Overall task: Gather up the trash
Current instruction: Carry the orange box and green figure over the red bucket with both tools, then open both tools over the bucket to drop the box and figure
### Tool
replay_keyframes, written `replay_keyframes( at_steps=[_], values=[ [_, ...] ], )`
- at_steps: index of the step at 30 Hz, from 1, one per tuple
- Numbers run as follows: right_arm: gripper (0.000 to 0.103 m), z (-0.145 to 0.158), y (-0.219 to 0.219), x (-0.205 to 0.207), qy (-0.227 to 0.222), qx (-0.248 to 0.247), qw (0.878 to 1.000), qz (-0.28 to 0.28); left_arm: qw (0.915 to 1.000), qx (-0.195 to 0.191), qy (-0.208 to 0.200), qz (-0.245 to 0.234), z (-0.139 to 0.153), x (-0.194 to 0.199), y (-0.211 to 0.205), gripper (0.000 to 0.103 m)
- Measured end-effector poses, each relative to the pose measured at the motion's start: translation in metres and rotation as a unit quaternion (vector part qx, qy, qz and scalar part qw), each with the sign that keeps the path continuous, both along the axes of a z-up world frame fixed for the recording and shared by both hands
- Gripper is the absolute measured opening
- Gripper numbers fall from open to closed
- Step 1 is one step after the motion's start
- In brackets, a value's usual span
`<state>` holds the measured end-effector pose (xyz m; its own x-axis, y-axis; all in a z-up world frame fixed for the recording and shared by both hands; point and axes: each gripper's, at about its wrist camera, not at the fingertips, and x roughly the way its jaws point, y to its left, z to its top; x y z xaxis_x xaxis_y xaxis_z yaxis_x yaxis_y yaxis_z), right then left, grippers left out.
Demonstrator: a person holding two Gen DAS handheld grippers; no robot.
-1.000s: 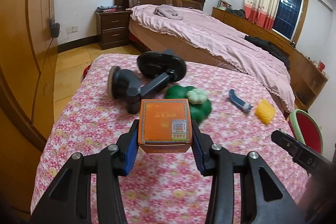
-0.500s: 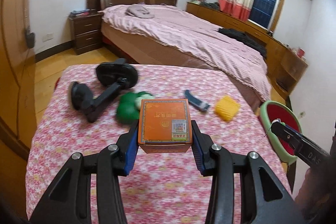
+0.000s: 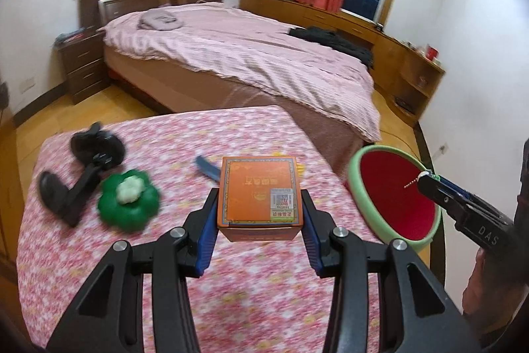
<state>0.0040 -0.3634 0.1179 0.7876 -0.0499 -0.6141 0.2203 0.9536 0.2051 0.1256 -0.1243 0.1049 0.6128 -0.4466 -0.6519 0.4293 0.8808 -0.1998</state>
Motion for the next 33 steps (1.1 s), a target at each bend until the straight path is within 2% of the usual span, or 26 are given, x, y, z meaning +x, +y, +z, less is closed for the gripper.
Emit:
replay_keyframes(
  at_steps=[10,16,22,33],
  values=[
    [0.051,-0.012,-0.061,-0.018,0.013,0.027,0.999,-0.043,0.9976,-0.004,0.014,-0.067,-0.002,-0.001,-0.075,0.046],
    [0.051,-0.030,-0.099,-0.026,0.023,0.059,0.996,-0.068,0.9945,-0.005,0.025,-0.101,-0.012,-0.005,-0.119,0.046],
    [0.051,-0.045,-0.128,-0.032,0.032,0.078,0.992,-0.090,0.9919,0.012,0.035,-0.122,-0.029,-0.004,-0.160,0.046],
    [0.052,-0.068,-0.161,-0.033,0.044,0.106,0.987,-0.110,0.9868,0.026,0.055,-0.150,-0.052,-0.003,-0.199,0.046]
  ],
)
